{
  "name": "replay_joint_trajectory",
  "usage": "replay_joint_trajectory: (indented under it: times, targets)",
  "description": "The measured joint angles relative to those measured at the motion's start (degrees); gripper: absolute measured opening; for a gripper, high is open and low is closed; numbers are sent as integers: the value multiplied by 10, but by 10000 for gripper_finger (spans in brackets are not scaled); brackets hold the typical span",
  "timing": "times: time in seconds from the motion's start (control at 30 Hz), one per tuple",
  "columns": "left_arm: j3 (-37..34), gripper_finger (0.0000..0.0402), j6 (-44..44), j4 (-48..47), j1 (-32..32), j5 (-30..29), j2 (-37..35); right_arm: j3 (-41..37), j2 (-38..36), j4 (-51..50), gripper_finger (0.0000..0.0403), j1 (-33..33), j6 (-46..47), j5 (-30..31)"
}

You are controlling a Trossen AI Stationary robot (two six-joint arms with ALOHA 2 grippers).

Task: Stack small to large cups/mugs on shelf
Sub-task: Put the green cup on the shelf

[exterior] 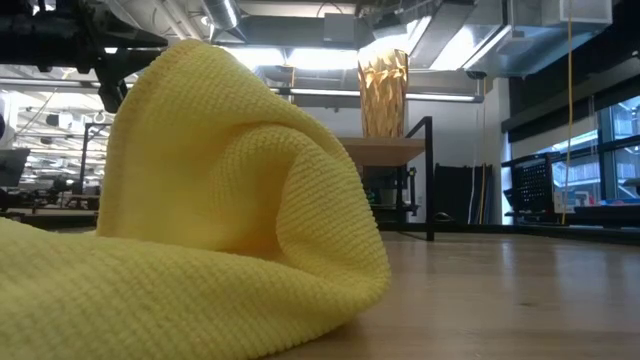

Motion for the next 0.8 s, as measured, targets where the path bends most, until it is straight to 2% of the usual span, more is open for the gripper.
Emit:
replay_joint_trajectory:
  times: [0.13,0.23,0.5,0.8]
  targets:
    - [0,71,0,0,0,1,0,0,11,-9,183,9,23,21]
    - [0,71,0,0,0,1,0,0,13,-18,193,9,33,33]
    - [0,71,0,0,0,1,0,-1,13,-16,182,19,44,41]
    - [0,71,-2,0,0,1,0,-73,13,36,174,27,74,33]
